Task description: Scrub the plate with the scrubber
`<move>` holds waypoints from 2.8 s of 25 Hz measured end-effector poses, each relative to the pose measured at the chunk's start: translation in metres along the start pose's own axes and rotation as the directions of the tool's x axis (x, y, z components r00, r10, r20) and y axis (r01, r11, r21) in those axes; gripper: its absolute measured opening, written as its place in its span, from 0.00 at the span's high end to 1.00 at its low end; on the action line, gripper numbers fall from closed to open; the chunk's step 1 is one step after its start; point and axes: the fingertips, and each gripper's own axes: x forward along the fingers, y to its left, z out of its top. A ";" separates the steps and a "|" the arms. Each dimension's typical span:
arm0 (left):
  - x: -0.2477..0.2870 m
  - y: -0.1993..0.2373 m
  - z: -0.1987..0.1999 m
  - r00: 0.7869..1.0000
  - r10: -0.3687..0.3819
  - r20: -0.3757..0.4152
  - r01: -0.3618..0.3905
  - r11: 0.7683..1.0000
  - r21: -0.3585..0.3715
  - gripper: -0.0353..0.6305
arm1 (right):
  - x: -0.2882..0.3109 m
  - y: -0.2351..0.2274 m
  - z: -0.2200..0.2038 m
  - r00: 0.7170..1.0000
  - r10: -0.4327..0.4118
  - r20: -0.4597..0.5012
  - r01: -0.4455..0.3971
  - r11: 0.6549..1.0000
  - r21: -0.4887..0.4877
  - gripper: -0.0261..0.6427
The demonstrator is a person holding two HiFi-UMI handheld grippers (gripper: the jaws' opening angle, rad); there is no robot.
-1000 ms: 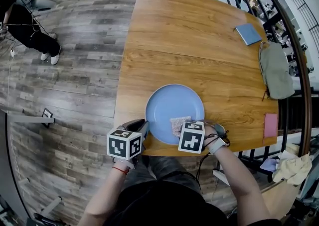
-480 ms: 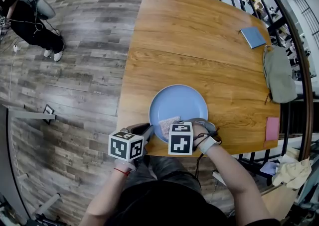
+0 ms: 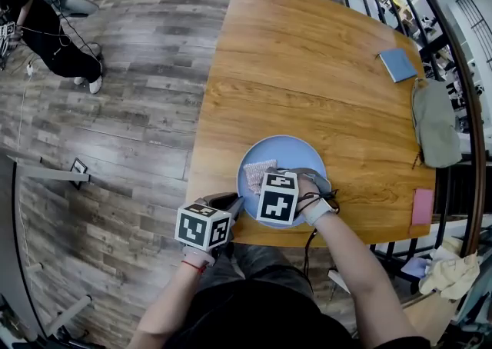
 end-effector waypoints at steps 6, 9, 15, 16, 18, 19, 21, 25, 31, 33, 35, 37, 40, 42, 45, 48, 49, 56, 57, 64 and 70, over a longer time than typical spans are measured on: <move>0.000 0.000 0.000 1.000 0.005 0.000 -0.005 1.000 0.002 0.86 | -0.006 -0.033 -0.012 0.995 -0.094 0.009 0.093 0.993 0.072 0.82; 0.001 0.000 0.001 1.000 0.008 0.000 -0.008 1.000 0.003 0.86 | -0.011 -0.047 -0.025 0.990 -0.137 0.009 0.135 0.982 0.131 0.82; 0.002 0.001 0.004 1.000 0.024 0.009 -0.024 1.000 -0.004 0.86 | -0.019 -0.058 -0.061 0.981 -0.189 -0.036 0.193 0.960 0.205 0.82; 0.002 0.001 0.004 1.000 0.028 0.010 -0.028 1.000 -0.003 0.86 | -0.020 -0.056 -0.066 0.982 -0.186 -0.042 0.191 0.958 0.215 0.82; 0.002 0.000 0.004 0.999 0.034 0.011 -0.034 0.999 -0.001 0.86 | -0.021 -0.048 -0.076 0.982 -0.179 -0.061 0.188 0.956 0.224 0.82; 0.003 0.000 0.004 0.999 0.036 0.012 -0.036 0.999 0.000 0.86 | -0.021 -0.044 -0.081 0.982 -0.175 -0.071 0.187 0.956 0.226 0.82; 0.003 0.000 0.004 0.999 0.035 0.014 -0.035 0.999 0.000 0.87 | -0.021 -0.034 -0.088 0.982 -0.167 -0.088 0.183 0.956 0.230 0.82; 0.003 0.001 0.004 0.999 0.036 0.013 -0.036 0.999 0.002 0.86 | -0.016 -0.007 -0.090 0.985 -0.137 -0.108 0.159 0.961 0.227 0.82; 0.003 0.000 0.004 0.999 0.039 0.010 -0.039 0.999 0.007 0.86 | -0.004 0.041 -0.064 0.996 -0.023 -0.087 0.037 0.987 0.159 0.82; 0.003 0.000 0.004 0.999 0.041 0.010 -0.041 0.999 0.008 0.86 | 0.000 0.054 -0.049 0.998 0.029 -0.063 -0.021 0.992 0.127 0.82; 0.004 0.000 0.005 0.999 0.041 0.011 -0.042 0.999 0.008 0.86 | 0.003 0.060 -0.035 0.997 0.060 -0.046 -0.056 0.994 0.089 0.82; 0.004 0.000 0.005 0.999 0.042 0.010 -0.042 0.999 0.008 0.86 | 0.005 0.057 -0.022 0.997 0.073 -0.031 -0.071 0.996 0.056 0.82; 0.003 -0.001 0.005 0.999 0.042 0.005 -0.042 0.999 0.007 0.86 | 0.004 0.044 -0.005 0.997 0.072 0.009 -0.073 0.997 0.037 0.82; 0.003 -0.002 0.004 0.999 0.043 -0.003 -0.043 0.999 0.007 0.87 | 0.003 0.032 0.003 0.998 0.056 0.019 -0.057 0.998 0.033 0.82; 0.003 -0.001 0.005 0.999 0.046 -0.011 -0.046 0.999 0.012 0.87 | 0.001 0.013 0.007 1.000 0.025 0.008 -0.025 0.999 0.031 0.82; 0.004 -0.002 0.005 0.999 0.049 -0.010 -0.048 0.999 0.010 0.86 | -0.002 -0.008 0.004 1.000 -0.015 0.005 0.015 0.999 0.047 0.82; 0.004 -0.002 0.006 0.999 0.049 -0.010 -0.049 0.999 0.010 0.86 | -0.003 -0.015 0.002 0.999 -0.033 0.007 0.033 0.998 0.056 0.82; 0.003 0.000 0.006 0.998 0.055 -0.002 -0.055 0.998 0.007 0.87 | -0.013 -0.063 -0.031 0.979 -0.206 -0.004 0.204 0.968 0.144 0.82; 0.003 0.000 0.006 0.998 0.058 0.001 -0.058 0.998 0.005 0.87 | -0.015 -0.067 -0.037 0.975 -0.221 -0.007 0.219 0.962 0.162 0.82; 0.003 -0.001 0.007 0.997 0.073 0.017 -0.073 0.997 -0.003 0.87 | -0.024 -0.063 -0.075 0.968 -0.249 -0.024 0.248 0.941 0.232 0.82; 0.004 0.000 0.006 0.997 0.080 0.025 -0.080 0.997 -0.003 0.87 | -0.024 -0.034 -0.100 0.974 -0.218 -0.057 0.225 0.937 0.267 0.82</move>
